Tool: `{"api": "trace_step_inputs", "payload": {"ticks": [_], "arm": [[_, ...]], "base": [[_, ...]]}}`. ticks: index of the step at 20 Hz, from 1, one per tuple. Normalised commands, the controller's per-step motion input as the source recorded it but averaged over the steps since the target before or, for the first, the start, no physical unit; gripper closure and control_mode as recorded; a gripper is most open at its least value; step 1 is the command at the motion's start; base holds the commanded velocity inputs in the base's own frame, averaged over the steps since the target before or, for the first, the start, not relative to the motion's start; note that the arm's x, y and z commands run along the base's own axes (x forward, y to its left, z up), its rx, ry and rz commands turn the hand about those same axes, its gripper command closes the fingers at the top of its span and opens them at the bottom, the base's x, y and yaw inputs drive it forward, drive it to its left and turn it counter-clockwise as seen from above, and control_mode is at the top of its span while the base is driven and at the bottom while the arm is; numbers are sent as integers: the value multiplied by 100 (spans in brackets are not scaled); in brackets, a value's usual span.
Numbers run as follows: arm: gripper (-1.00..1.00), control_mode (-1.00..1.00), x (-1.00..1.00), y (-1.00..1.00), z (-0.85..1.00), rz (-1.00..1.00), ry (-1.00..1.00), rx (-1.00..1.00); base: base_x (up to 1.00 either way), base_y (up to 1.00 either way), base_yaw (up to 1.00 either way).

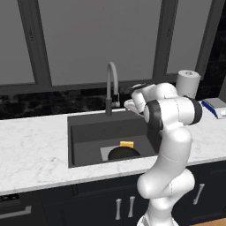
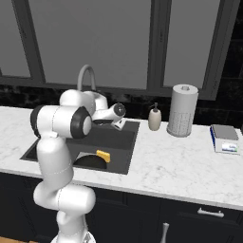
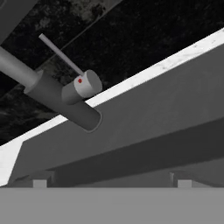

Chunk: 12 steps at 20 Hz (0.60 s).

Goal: Pick the pan and sponge and place them into the sink. Then turn on the water.

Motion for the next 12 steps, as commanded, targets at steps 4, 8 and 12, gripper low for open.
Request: {"api": "trace_step_inputs", "payload": {"ticks": [4,8,12], "arm": [[-100,-100,14,4,0,0,0,1],[-100,-100,28,13,1,0,0,3],[-100,-100,33,7,0,0,0,3]], "base": [[0,0,0],[0,0,0],[0,0,0]]}}
